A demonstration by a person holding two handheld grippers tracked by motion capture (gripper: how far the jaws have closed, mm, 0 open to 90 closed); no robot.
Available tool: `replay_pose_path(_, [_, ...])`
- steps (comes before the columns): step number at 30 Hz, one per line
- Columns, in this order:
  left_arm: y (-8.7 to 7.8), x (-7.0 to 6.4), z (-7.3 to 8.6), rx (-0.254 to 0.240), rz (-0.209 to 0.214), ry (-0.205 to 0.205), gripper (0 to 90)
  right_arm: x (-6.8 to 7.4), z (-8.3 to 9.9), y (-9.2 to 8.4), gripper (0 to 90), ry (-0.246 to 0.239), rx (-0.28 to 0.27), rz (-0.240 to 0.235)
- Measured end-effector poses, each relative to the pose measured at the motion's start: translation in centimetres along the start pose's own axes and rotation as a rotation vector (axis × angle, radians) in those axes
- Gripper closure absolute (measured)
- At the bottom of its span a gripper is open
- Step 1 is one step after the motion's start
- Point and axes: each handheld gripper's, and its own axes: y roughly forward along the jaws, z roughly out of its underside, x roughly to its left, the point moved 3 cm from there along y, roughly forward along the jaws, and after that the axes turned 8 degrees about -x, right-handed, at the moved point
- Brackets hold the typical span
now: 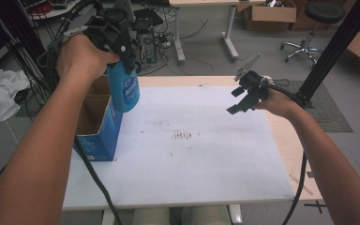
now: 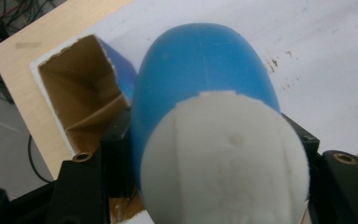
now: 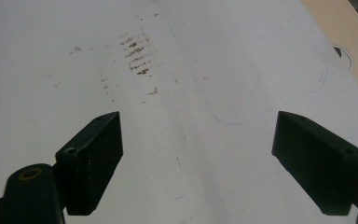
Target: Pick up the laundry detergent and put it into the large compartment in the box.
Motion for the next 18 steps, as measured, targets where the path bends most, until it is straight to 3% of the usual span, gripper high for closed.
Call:
replay_pose_path(8, [-1.0, 1.7, 0.7, 0.005, -0.041, -0.092, 37.8, -0.1, 0.0, -0.3, 16.1, -0.003, -0.008, 0.004])
replay_pose_path(14, [-1.4, 3.4, 1.6, 0.015, -0.076, -0.191, 37.8, 0.0, 0.0, -0.5, 16.1, -0.006, -0.012, 0.006])
replay_pose_path(18, [-1.6, 4.3, 2.2, 0.012, -0.098, -0.225, 37.8, -0.1, 0.0, -0.6, 16.1, -0.006, -0.013, 0.005])
